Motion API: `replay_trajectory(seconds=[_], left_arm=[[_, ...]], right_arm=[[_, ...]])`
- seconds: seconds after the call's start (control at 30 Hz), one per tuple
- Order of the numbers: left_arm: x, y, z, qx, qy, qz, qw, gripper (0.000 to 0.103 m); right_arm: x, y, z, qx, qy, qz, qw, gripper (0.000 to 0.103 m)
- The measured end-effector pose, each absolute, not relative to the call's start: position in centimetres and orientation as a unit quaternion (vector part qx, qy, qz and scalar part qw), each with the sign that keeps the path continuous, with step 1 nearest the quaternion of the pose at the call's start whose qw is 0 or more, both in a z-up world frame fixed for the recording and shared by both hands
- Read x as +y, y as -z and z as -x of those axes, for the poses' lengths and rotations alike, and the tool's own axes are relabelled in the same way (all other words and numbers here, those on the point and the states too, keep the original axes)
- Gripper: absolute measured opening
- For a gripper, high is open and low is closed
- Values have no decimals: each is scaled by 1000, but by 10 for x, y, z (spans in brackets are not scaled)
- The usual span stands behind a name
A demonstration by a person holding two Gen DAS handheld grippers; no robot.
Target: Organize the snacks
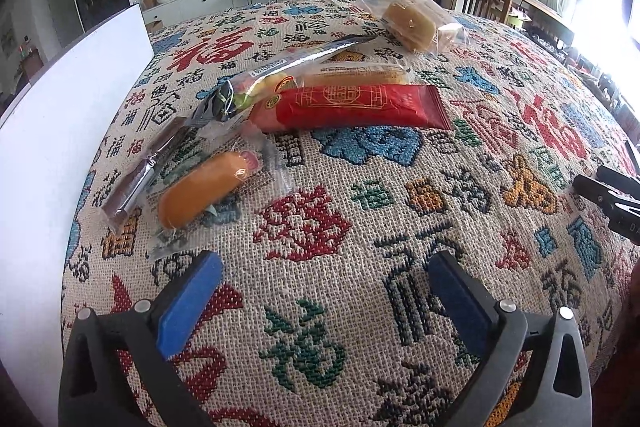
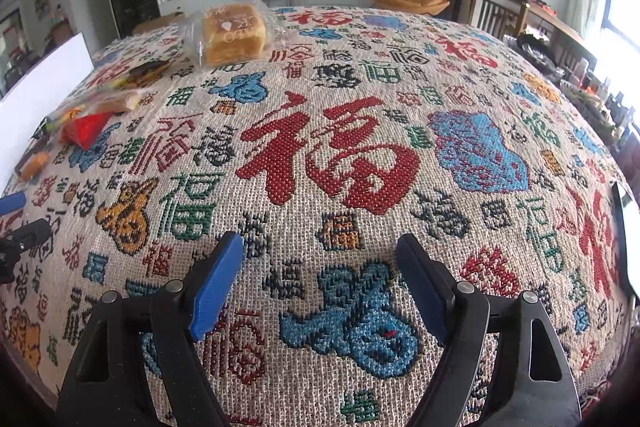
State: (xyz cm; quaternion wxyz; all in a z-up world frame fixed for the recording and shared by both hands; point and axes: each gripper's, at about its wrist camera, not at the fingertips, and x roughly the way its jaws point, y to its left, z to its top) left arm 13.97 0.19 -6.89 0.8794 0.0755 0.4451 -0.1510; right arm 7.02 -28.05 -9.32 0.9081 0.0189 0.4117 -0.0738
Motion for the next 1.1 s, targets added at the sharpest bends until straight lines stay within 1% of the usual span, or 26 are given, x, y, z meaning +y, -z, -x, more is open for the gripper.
replay_trajectory(seconds=[1.1], left_arm=[[1,69,-139,444,151,-75,880,103]], right_arm=[[-280,94,-71,413,74,-17,907,83]])
